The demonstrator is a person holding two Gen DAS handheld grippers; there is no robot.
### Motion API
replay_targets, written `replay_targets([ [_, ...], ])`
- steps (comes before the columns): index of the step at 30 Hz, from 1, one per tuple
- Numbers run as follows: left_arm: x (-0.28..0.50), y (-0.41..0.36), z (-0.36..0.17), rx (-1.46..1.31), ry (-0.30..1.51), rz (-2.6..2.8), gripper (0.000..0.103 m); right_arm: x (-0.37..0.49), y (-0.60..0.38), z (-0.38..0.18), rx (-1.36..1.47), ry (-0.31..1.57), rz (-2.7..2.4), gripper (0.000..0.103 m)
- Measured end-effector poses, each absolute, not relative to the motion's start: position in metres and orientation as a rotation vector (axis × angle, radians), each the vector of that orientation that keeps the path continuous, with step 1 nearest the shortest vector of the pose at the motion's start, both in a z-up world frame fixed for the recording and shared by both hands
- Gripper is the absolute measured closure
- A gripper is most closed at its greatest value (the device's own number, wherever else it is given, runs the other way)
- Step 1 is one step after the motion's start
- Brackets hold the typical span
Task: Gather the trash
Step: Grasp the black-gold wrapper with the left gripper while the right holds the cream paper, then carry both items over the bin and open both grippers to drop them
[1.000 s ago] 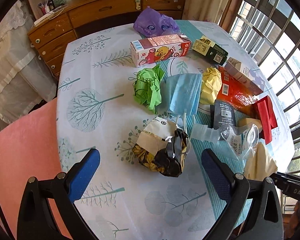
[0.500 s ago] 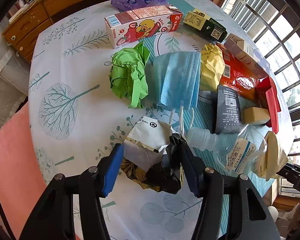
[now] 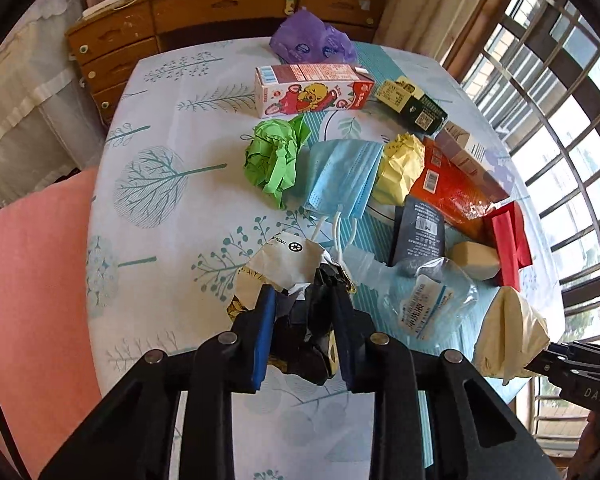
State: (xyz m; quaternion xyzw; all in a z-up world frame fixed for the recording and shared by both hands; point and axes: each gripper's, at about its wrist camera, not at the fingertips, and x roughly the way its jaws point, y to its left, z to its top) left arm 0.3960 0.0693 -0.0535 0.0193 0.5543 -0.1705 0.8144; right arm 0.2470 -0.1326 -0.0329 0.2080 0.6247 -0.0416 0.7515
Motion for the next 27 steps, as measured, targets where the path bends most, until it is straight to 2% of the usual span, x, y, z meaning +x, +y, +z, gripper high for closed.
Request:
replay_targets([
  [7,0.321,0.077,-0.017,-0.038,1.082,-0.271,0.077,0.227,-0.127,-0.005,0.346,1.303,0.021,0.077],
  [16,0.193,0.050,0.014,-0.079,0.987,-0.218,0.077,0.140,-0.135,0.010,0.245,1.237,0.166,0.077],
  [27,0.059,-0.008,0.004,-0.077,1.041,-0.206,0.077,0.034,-0.167,-0.005,0.236,1.286,0.232,0.077],
])
